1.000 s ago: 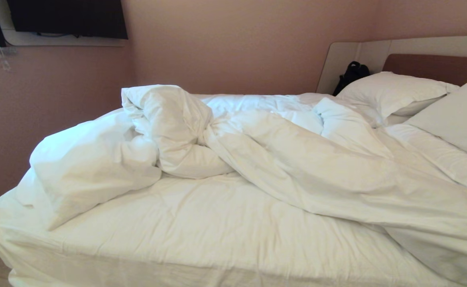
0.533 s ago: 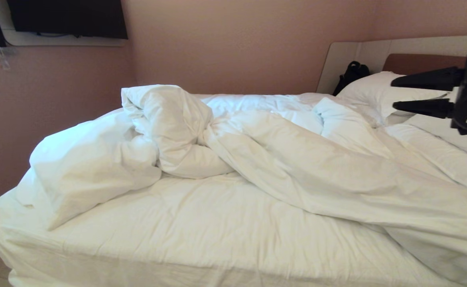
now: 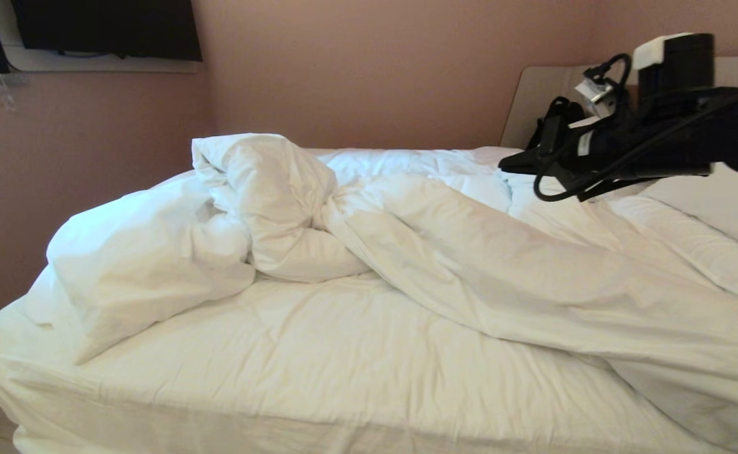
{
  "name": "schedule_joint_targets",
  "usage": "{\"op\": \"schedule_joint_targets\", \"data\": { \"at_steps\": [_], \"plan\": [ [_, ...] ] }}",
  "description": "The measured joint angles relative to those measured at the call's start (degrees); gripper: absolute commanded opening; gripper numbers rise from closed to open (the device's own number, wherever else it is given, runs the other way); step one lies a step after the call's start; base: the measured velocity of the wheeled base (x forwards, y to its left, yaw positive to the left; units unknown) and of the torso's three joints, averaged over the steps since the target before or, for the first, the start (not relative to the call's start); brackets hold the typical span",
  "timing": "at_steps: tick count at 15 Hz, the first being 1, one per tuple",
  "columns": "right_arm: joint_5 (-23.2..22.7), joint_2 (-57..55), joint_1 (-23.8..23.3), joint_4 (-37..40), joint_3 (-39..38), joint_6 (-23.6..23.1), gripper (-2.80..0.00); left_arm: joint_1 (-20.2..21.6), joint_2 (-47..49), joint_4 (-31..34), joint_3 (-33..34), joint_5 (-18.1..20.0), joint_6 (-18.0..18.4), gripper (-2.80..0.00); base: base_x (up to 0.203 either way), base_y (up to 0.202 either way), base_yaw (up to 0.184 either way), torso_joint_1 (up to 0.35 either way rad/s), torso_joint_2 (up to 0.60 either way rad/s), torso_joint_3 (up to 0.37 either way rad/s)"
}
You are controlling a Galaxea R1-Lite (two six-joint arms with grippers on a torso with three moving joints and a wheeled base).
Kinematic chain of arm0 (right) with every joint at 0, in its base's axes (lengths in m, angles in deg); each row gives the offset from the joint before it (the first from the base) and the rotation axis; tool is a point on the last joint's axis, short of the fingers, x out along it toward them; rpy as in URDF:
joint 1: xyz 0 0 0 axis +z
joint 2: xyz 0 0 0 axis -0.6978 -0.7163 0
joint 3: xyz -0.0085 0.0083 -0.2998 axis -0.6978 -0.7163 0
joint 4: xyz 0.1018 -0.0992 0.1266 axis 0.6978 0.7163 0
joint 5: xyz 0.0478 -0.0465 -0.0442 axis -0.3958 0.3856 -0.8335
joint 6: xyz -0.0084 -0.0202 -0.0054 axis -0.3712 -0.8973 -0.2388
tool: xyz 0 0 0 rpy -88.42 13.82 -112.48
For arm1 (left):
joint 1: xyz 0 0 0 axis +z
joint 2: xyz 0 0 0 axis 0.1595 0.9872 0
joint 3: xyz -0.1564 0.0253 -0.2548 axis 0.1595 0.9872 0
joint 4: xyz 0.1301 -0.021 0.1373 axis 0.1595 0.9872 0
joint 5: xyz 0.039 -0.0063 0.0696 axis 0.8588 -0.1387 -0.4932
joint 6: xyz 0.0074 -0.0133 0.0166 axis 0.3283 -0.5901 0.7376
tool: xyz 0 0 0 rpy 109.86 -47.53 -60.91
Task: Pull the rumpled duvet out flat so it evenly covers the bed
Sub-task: Flatten the corners of the folded blanket
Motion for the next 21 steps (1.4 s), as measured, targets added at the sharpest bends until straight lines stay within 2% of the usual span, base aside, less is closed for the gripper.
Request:
{"op": "schedule_joint_targets", "data": {
  "at_steps": [3,6,11,12,16,21],
  "plan": [
    [11.01,-8.83,2.20,2.63,7.93,-3.22,-2.80,0.00,0.00,0.00,0.00,-0.01,0.02,-2.80,0.000,0.000,0.000,0.000,0.00,0.000],
    [20.52,-15.17,2.92,2.60,10.13,-7.07,-2.80,0.00,0.00,0.00,0.00,0.01,-0.02,-2.80,0.000,0.000,0.000,0.000,0.00,0.000],
    [31.88,-19.60,3.05,-1.91,10.51,-9.91,-2.80,0.00,0.00,0.00,0.00,-0.01,-0.02,-2.80,0.000,0.000,0.000,0.000,0.00,0.000],
    [33.35,-20.11,3.07,-2.76,10.51,-9.95,0.00,0.00,0.00,0.02,0.00,-0.01,-0.02,-2.80,0.000,0.000,0.000,0.000,0.00,0.000],
    [36.73,-22.36,3.05,-6.13,10.46,-10.04,0.00,0.00,0.00,0.00,0.00,-0.01,0.00,-2.80,0.000,0.000,0.000,0.000,0.00,0.000],
    [36.99,-25.29,3.81,-10.44,10.42,-10.46,0.00,0.00,0.00,0.00,0.00,-0.01,0.00,-2.80,0.000,0.000,0.000,0.000,0.00,0.000]
  ]
}}
